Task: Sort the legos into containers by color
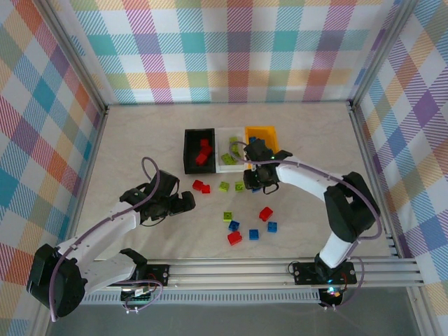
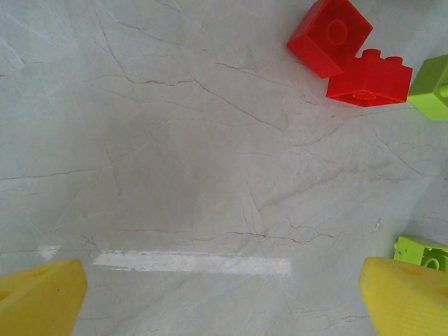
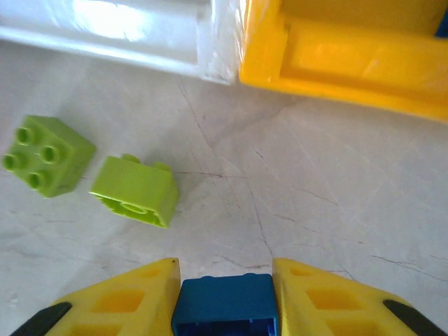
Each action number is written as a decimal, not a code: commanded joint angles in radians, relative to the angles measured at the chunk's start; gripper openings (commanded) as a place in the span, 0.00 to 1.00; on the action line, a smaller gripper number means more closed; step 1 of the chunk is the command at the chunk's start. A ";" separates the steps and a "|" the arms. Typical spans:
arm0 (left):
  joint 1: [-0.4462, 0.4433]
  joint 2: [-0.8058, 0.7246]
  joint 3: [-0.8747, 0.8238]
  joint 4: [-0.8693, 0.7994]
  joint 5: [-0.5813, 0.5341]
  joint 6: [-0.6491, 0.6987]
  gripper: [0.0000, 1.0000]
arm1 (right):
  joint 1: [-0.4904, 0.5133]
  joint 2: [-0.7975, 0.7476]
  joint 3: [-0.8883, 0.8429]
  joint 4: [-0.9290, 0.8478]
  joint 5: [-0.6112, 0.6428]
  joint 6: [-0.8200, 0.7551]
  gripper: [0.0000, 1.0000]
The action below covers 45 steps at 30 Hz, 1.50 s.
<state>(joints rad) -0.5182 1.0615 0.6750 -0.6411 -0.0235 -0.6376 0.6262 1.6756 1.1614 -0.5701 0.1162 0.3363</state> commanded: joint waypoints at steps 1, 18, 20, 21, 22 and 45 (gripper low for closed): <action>0.014 0.005 -0.002 0.020 0.021 0.016 1.00 | -0.046 -0.037 0.068 -0.022 0.014 0.016 0.37; 0.012 0.064 0.045 0.029 0.114 0.070 1.00 | -0.209 0.280 0.453 -0.030 0.021 0.028 0.65; 0.012 0.067 0.045 0.031 0.122 0.072 1.00 | -0.204 0.239 0.418 -0.028 0.012 0.030 0.68; 0.012 0.068 0.045 0.041 0.137 0.075 1.00 | -0.198 0.212 0.388 -0.027 0.012 0.032 0.69; 0.010 0.066 0.043 0.050 0.151 0.075 1.00 | -0.193 0.183 0.354 -0.019 0.010 0.032 0.69; -0.572 0.595 0.381 -0.009 0.131 0.331 0.91 | -0.149 -0.134 -0.109 0.044 -0.024 0.087 0.71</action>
<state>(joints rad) -1.0626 1.6115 1.0046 -0.6086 0.1322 -0.3668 0.4835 1.5665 1.0470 -0.5381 0.0807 0.4187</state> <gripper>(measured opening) 0.922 0.713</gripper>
